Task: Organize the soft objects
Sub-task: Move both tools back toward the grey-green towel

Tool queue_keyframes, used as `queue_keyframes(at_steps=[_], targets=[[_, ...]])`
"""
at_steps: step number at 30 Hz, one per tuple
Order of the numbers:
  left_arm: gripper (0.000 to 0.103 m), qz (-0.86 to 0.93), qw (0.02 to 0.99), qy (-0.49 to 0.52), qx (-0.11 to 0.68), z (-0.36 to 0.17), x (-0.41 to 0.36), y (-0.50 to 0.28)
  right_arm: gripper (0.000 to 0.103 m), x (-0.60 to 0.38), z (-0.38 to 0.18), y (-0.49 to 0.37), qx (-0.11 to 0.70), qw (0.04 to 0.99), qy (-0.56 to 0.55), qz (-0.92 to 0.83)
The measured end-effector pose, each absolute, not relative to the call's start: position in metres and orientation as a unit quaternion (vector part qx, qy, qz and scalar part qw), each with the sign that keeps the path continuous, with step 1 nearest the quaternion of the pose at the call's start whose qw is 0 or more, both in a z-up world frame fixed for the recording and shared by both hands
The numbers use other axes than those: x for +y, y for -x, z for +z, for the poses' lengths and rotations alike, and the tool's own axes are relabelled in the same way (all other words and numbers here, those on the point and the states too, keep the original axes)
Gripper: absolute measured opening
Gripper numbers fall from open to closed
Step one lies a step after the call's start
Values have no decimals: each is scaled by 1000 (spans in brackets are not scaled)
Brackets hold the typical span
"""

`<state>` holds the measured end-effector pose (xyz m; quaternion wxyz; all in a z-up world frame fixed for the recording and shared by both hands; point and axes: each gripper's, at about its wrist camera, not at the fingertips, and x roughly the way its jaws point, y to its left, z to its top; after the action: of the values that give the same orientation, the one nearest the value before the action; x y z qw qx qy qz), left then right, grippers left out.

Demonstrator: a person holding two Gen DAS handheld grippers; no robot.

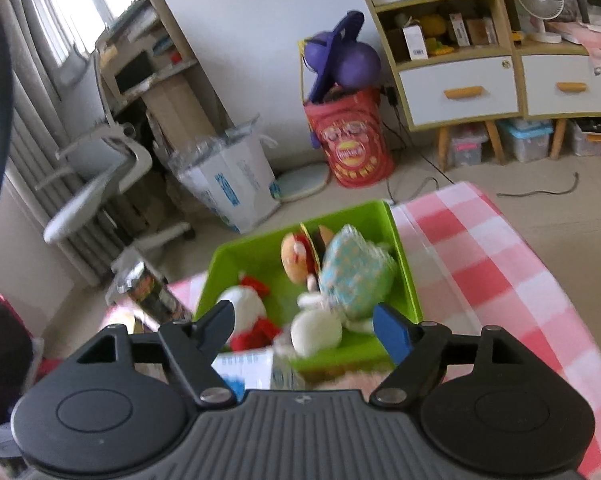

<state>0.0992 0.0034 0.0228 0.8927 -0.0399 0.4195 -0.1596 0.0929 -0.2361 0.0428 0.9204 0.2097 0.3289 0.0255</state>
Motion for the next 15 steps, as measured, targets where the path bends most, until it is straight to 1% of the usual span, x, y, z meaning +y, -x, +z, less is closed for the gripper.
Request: queue_keyframes(at_steps=[2,4,7,11,15], targets=[[85,-155,894,20,420,27,4,-85,54,-232,45,-81,339,918,-202,22],[89,-150,896,7,418,31,7,-72,57,-229,45,-70,349,914,-206,22],[95,-142,900,4,412,33,12,-54,58,-223,45,-56,369,906,-204,24],[97,-135,898,11,418,28,19,-39,59,-212,44,-40,389,900,-194,32],[97,-120,897,19,424,15,25,-30,63,-205,40,-27,400,895,-193,42]])
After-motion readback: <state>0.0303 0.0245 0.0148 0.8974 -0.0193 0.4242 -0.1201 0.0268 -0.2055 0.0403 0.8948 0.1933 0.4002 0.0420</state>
